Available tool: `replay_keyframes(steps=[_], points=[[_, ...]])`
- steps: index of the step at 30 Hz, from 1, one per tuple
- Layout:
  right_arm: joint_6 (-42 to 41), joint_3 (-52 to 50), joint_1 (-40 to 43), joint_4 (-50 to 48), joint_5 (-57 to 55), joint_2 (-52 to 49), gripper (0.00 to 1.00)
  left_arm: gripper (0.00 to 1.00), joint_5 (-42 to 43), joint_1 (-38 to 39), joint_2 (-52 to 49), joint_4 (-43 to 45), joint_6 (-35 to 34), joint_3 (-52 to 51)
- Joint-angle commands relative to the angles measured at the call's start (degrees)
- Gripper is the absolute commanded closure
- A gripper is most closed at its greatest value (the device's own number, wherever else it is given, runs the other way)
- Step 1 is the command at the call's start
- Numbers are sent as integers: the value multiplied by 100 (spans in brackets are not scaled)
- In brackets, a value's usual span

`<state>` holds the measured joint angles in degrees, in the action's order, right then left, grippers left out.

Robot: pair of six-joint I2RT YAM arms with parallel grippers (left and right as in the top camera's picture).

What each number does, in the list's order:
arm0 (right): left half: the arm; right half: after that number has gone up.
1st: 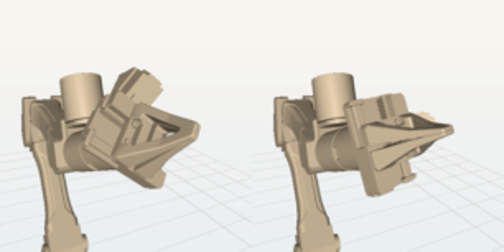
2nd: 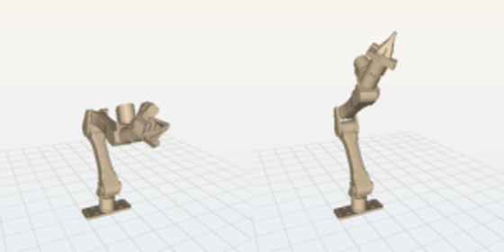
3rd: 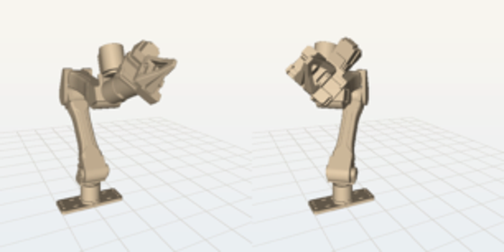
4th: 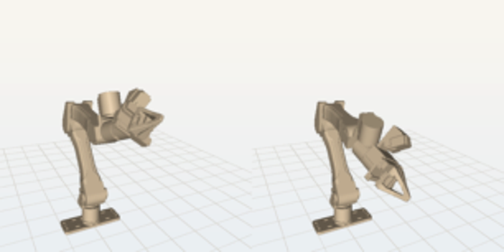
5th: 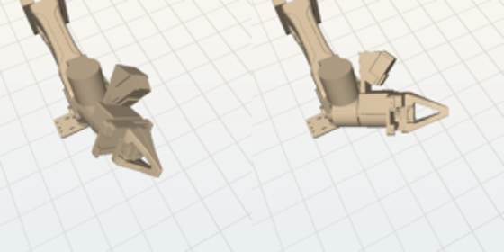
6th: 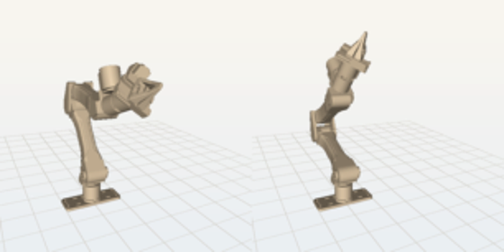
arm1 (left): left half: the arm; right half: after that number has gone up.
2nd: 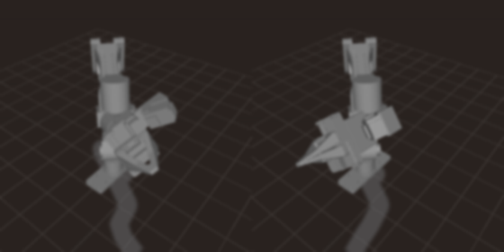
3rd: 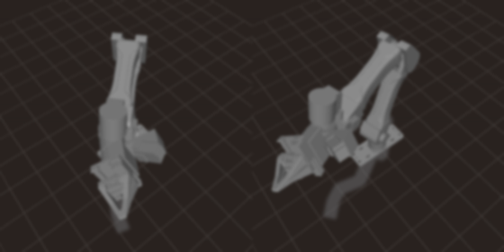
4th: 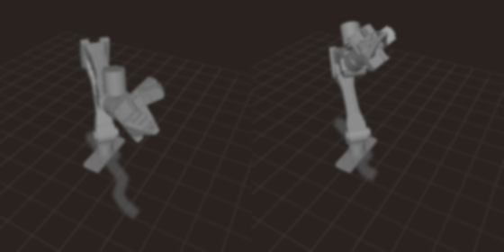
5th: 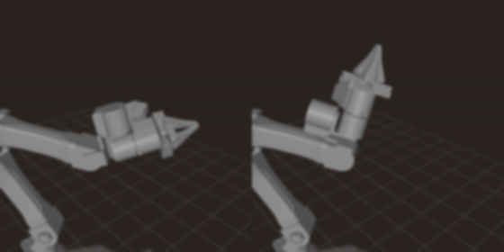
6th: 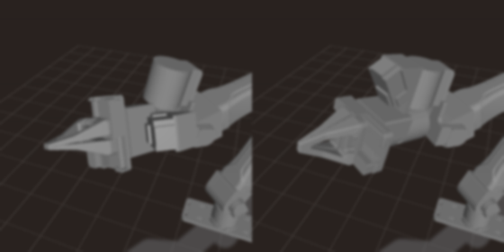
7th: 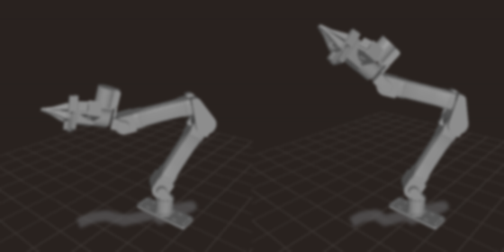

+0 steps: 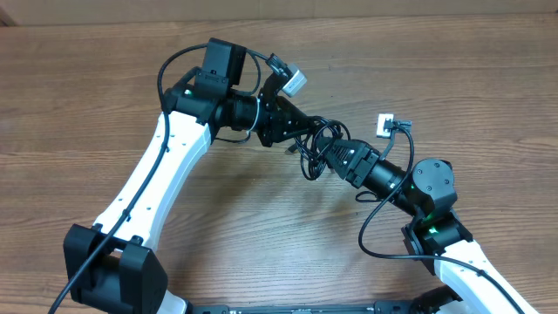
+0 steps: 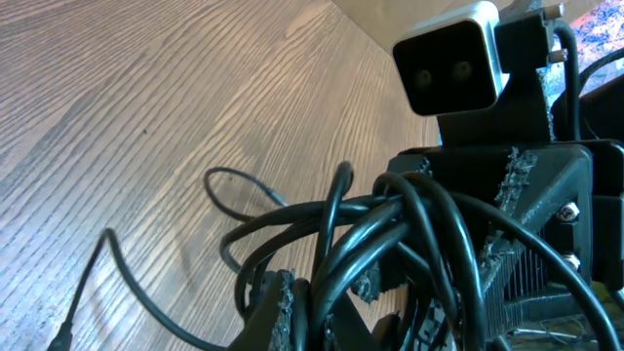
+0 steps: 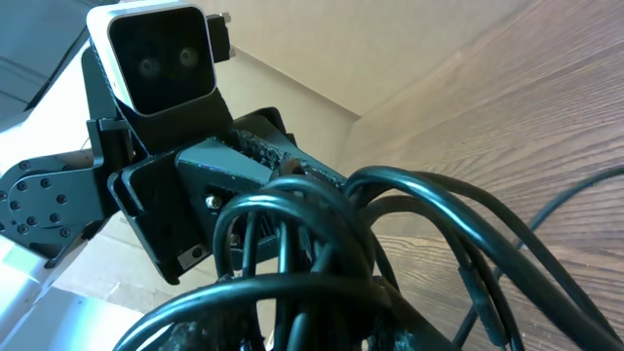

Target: Untangle cables

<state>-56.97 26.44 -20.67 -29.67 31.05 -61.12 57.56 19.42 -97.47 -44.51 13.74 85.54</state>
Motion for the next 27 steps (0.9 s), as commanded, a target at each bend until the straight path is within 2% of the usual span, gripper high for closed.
replay_keyframes(steps=[1,6,11,16,21,27], points=[[24,105,-24,-37,-59,57,65,96,-109,42,234,0,83,157],[133,105,-22,-37,-59,57,78,96,-581,31,234,-4,-299,157],[197,105,-22,33,-109,57,84,96,-1121,-72,234,-31,-765,157],[197,105,-22,197,-293,57,96,96,-1539,-254,234,-181,-1139,157],[195,105,-22,348,-343,57,96,96,-1908,-564,234,-361,-1742,157],[190,103,-22,459,-341,57,96,96,-1923,-866,234,-363,-2153,157]])
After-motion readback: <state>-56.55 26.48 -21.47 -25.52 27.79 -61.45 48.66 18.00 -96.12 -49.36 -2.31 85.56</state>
